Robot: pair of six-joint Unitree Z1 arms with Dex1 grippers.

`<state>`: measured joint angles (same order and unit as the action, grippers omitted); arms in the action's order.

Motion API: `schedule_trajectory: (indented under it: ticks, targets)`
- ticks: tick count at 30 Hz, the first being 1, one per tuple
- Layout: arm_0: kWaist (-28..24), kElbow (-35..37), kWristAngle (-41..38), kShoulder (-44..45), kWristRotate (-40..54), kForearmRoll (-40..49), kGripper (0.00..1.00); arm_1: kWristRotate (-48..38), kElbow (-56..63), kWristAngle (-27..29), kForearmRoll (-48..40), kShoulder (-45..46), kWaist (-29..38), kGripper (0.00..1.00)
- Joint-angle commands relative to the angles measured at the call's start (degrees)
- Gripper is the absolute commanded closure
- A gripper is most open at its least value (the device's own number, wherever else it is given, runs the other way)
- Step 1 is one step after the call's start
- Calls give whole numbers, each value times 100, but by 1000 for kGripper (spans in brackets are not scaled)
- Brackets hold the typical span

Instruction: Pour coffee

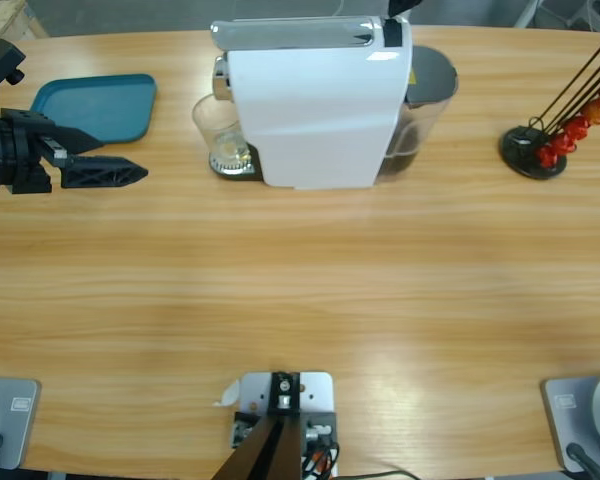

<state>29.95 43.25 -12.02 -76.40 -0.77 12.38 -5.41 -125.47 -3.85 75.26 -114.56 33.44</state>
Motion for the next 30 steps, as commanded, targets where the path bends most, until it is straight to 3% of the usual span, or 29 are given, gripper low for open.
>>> schedule_trajectory:
  ticks: [1, 10, 12, 13, 18, 24, 26, 30]
  targets:
    - [46, -211, 77, -33, 95, 63, 0, -65, 233, 33, 32, -12, 66, 1000]
    - [46, -211, 107, -26, 95, 63, 0, 221, -37, 149, -205, 249, 75, 989]
    - [46, -211, 112, -9, 109, 60, 0, 420, -549, 105, -231, 410, 75, 74]
    - [46, -211, 112, 6, 113, 54, 0, 436, -691, 100, -231, 532, 75, 1]
    - [46, -197, 104, 141, 104, 63, 0, 425, -681, 233, -223, 1258, 120, 0]
    - [178, -159, 63, 431, 42, 258, 4, 227, 1492, 79, -483, 2101, 366, 0]
    - [262, -167, -67, 456, 39, 464, 4, 228, 2457, -95, -1207, 2625, 424, 0]
    - [389, -181, -178, 478, 118, 538, 4, 290, 4955, -69, -3647, 3943, 426, 0]
